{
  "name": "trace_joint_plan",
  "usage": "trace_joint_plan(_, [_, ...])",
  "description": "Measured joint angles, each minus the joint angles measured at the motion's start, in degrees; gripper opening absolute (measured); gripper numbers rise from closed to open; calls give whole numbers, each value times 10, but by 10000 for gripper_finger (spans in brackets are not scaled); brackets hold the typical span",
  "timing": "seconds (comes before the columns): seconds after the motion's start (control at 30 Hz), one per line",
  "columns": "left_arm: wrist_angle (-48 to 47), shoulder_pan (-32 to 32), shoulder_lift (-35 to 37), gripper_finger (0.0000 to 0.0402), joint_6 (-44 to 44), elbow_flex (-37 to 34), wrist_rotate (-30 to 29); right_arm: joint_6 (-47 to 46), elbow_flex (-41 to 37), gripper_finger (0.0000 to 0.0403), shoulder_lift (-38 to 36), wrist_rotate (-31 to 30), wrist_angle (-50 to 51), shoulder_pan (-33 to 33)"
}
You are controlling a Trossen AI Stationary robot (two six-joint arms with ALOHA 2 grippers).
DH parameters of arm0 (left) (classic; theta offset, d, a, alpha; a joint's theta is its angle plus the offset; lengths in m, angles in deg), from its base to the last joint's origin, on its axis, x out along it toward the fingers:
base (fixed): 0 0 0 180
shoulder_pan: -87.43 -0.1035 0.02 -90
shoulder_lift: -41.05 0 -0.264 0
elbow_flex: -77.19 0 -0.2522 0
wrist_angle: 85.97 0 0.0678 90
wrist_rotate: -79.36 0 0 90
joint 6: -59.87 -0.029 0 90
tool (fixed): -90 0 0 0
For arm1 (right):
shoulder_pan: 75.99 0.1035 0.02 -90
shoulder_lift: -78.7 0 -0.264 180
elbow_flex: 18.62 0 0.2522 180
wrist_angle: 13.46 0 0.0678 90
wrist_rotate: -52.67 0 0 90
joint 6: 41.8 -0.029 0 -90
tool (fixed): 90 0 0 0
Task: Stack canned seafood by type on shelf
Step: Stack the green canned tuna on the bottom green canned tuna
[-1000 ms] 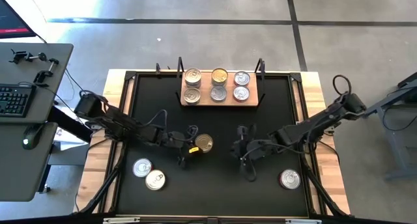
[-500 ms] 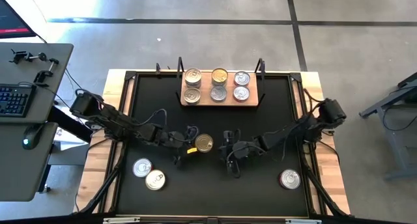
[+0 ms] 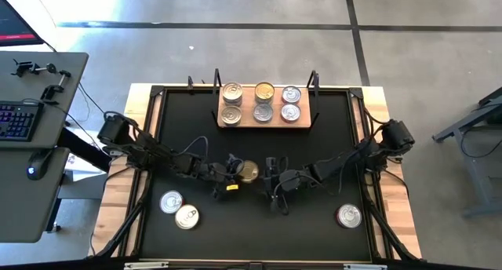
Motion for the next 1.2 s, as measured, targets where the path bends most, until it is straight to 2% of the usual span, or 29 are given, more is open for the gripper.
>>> trace_joint_plan(0.37, [66,0,-15,7,-11,-2,-7,27,0,197,52,-26,-2,0])
trace_joint_plan(0.47, [84,0,-11,10,-21,1,-6,74,0,199,70,-28,1,0])
trace_joint_plan(0.53, [90,0,-7,8,-27,9,-5,108,0,199,81,-56,5,2])
trace_joint_plan(0.6, [92,0,-5,3,-28,13,-6,112,0,199,85,-95,-1,4])
trace_joint_plan(0.8, [92,0,5,1,-28,15,-9,131,0,199,85,-118,1,4])
trace_joint_plan(1.03, [93,0,8,1,-6,16,-12,185,9,201,74,-229,12,35])
trace_joint_plan(1.2, [95,-1,8,0,32,16,-12,186,36,225,65,-296,93,53])
